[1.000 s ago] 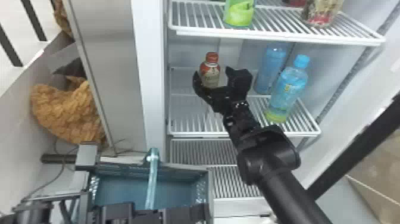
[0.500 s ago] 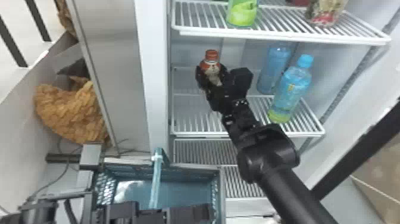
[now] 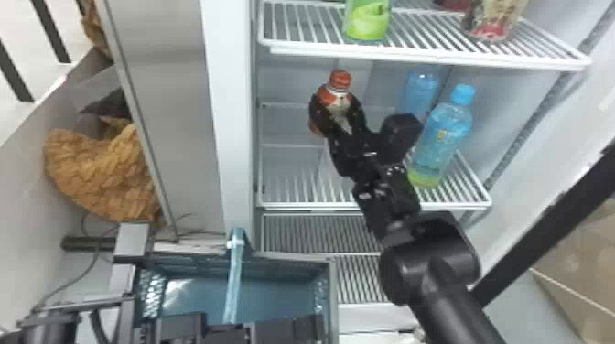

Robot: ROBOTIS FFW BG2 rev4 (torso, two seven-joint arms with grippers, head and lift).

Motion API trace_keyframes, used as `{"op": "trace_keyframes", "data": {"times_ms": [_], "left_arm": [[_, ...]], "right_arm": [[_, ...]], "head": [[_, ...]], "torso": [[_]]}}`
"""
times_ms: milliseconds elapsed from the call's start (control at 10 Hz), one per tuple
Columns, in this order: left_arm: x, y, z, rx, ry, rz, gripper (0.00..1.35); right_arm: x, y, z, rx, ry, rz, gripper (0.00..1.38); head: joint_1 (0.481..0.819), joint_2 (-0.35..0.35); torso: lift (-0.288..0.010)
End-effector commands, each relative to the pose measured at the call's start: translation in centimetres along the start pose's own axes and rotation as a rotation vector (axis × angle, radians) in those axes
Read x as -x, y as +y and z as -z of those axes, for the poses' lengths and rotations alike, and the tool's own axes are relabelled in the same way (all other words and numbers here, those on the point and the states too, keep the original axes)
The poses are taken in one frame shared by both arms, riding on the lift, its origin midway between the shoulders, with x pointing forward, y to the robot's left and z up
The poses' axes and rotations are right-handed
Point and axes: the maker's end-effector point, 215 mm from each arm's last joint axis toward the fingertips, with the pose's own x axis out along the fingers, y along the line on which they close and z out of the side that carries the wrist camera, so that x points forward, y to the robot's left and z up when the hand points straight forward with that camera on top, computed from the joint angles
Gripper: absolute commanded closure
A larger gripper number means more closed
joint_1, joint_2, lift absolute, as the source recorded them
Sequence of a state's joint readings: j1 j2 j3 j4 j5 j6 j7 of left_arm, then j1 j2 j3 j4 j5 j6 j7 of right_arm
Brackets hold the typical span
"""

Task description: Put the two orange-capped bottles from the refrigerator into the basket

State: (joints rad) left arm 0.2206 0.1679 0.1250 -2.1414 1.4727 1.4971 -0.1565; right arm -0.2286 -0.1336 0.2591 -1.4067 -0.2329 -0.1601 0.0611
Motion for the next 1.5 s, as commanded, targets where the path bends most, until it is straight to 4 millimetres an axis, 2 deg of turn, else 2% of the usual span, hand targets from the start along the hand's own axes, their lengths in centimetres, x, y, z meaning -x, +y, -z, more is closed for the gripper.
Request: {"op": "trace_keyframes", "data": {"times_ms": [0,200,300,400,600,800,1000,1100,1300,1400], "left_arm": [[0.0,0.0,0.1,0.003,0.0,0.001,1.14],[0.2,0.1,0.2,0.004,-0.002,-0.002,1.14],[0.1,0.0,0.1,0.002,-0.001,0.0,1.14],[0.1,0.0,0.1,0.002,-0.001,0.0,1.14],[0.3,0.2,0.3,0.009,-0.001,-0.004,1.14],[0.2,0.2,0.5,0.009,0.001,-0.003,1.14],[0.3,0.3,0.4,0.006,0.001,-0.007,1.14],[0.3,0.5,0.4,0.006,0.001,-0.015,1.14],[0.2,0.4,0.2,-0.001,0.002,-0.017,1.14],[0.2,0.4,0.0,-0.006,0.001,-0.016,1.14]], "right_arm": [[2.9,0.4,-2.0,-0.021,-0.032,-0.005,0.89],[5.4,2.7,-1.9,-0.059,0.006,-0.067,0.89],[7.1,4.0,-3.0,-0.092,0.006,-0.102,0.89],[9.0,5.0,-4.1,-0.115,0.019,-0.134,0.89],[13.7,5.9,-4.1,-0.131,0.159,-0.206,0.89],[18.6,6.2,-2.7,-0.151,0.325,-0.273,0.89],[22.5,8.5,-3.1,-0.176,0.43,-0.359,0.89],[23.6,9.7,-2.7,-0.198,0.473,-0.403,0.89],[25.6,11.6,0.1,-0.262,0.584,-0.472,0.89],[25.8,12.3,1.3,-0.285,0.614,-0.509,0.89]], "head": [[0.695,-0.154],[0.695,-0.166],[0.695,-0.16],[0.695,-0.157],[0.695,-0.149],[0.695,-0.163],[0.695,-0.183],[0.695,-0.187],[0.695,-0.173],[0.695,-0.163]], "torso": [[-0.288],[-0.288],[-0.288],[-0.288],[-0.288],[-0.288],[-0.288],[-0.288],[-0.288],[-0.288]]}}
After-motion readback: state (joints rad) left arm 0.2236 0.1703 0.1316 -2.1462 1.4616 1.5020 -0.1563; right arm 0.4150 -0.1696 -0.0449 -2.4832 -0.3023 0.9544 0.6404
